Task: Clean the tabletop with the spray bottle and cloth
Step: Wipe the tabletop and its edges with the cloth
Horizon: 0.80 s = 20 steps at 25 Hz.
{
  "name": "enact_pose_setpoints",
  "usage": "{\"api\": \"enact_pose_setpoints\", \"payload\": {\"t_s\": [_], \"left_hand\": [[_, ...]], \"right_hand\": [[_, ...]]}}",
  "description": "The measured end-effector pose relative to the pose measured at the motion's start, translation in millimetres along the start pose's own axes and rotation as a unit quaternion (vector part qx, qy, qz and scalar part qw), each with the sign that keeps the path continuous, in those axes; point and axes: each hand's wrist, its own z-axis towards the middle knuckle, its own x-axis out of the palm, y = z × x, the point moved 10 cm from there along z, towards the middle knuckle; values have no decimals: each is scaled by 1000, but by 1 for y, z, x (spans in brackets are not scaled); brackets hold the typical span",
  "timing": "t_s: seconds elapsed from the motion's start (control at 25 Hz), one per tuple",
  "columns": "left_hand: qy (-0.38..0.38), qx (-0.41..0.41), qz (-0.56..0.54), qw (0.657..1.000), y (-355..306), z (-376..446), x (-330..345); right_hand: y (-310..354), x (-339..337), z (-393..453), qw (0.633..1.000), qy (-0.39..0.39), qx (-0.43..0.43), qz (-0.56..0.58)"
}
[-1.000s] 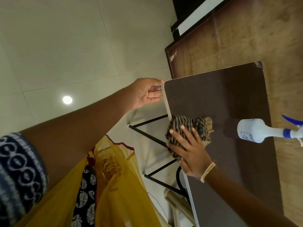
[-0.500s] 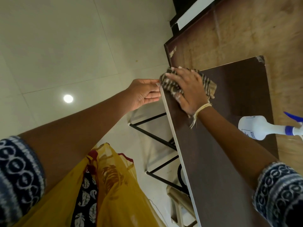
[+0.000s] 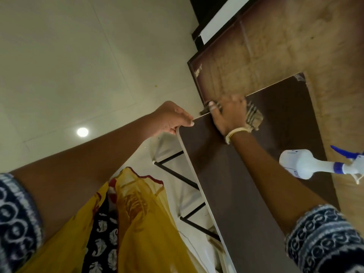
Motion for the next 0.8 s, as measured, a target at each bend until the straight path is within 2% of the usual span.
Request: {"api": "enact_pose_setpoints", "payload": {"t_s": [0.12,0.24,0.36,0.56,0.8], "left_hand": [[36,-58,95,993,-8,10,8],[26,-56,177,982,-24,27,18],[-23,-20,233,972,-46,56,38],[-98,15,206,974,-79,121,83],[-123,71,226,964,-136,194,149]], "right_hand": [[33,6,-14,996,25,-83,12],[15,5,1,991,36,-129,14],[-54,4,27,997,15,-64,27],[-148,5,69,1000,-3,0,27],[-237,18,102,999,1,45,19]]}}
